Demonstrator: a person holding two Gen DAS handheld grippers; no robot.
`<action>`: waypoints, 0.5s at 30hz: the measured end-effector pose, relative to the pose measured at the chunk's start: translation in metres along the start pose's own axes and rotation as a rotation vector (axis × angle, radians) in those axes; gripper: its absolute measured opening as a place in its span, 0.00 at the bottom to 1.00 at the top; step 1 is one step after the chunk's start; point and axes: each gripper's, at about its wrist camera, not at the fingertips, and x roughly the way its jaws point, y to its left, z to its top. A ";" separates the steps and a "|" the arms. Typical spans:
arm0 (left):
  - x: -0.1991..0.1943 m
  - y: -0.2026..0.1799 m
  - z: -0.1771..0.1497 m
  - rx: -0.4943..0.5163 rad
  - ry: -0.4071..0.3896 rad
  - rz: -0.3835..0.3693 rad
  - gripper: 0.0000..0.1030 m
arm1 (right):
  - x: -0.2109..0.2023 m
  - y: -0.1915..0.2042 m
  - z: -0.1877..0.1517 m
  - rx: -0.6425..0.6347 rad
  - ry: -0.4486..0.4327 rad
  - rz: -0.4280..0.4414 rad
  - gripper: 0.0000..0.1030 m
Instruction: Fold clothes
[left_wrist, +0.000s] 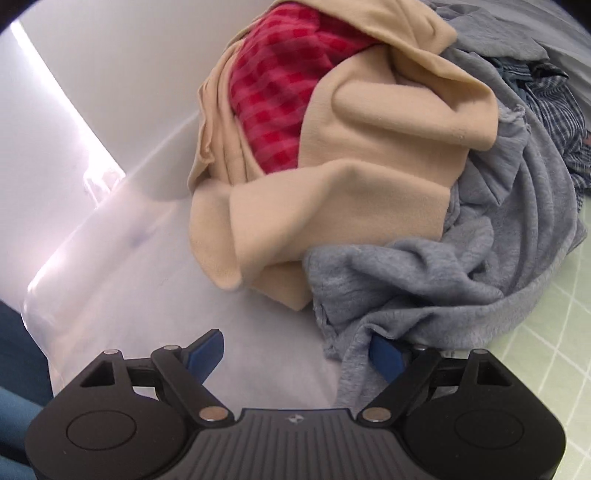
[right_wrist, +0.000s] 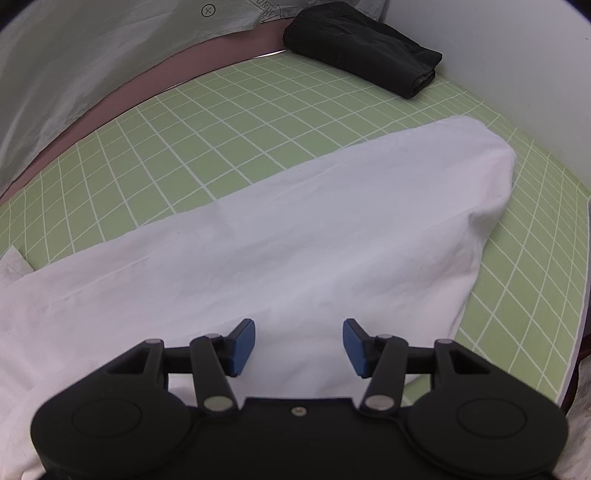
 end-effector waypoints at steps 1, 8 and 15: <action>-0.004 -0.002 -0.004 -0.005 0.006 -0.013 0.83 | 0.000 0.001 0.000 0.001 -0.001 0.005 0.52; -0.059 -0.018 -0.029 -0.048 -0.017 -0.141 0.83 | -0.001 0.006 0.003 -0.004 -0.017 0.043 0.52; -0.102 -0.046 -0.050 -0.029 -0.047 -0.274 0.83 | 0.001 -0.006 0.004 0.038 -0.029 0.071 0.52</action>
